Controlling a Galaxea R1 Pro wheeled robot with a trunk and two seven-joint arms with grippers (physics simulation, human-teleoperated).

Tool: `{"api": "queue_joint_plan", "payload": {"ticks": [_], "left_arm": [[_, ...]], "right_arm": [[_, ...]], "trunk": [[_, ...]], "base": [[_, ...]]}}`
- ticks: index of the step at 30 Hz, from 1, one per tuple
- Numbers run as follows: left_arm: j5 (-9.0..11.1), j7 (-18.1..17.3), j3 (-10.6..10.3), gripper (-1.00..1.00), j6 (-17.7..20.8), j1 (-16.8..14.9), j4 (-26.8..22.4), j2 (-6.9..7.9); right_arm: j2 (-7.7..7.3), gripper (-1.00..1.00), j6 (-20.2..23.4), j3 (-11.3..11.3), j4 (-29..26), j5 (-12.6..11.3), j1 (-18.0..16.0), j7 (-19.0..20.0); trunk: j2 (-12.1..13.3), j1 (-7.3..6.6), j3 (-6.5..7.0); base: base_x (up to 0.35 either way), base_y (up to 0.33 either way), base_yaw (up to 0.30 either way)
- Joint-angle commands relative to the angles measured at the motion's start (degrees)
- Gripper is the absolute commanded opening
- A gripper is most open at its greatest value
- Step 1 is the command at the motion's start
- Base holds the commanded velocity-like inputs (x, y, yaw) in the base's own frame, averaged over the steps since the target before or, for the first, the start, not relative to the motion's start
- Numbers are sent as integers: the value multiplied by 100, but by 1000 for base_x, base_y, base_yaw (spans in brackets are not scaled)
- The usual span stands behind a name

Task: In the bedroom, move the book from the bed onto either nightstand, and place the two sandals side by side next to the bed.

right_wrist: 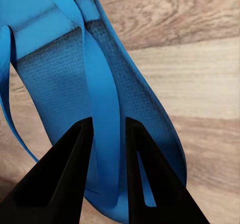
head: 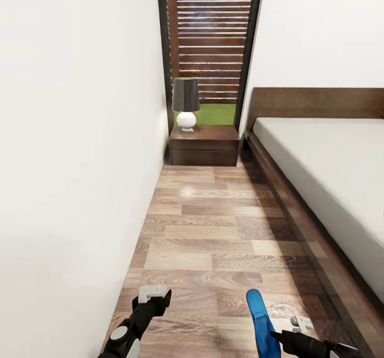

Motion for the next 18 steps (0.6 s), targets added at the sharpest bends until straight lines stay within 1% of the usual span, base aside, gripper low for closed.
{"api": "queue_joint_plan", "payload": {"ticks": [1, 18], "left_arm": [[58, 2, -3, 100, 32, -1, -8, 0], [66, 2, -3, 100, 31, -1, 2, -4]], "right_arm": [[-5, -100, 61, 19, -5, -65, -1, 23], [-5, -100, 60, 19, -5, -65, -1, 24]], "trunk": [[0, -3, 18], [22, -47, 394]], "base": [[0, 0, 0], [0, 0, 0]]}}
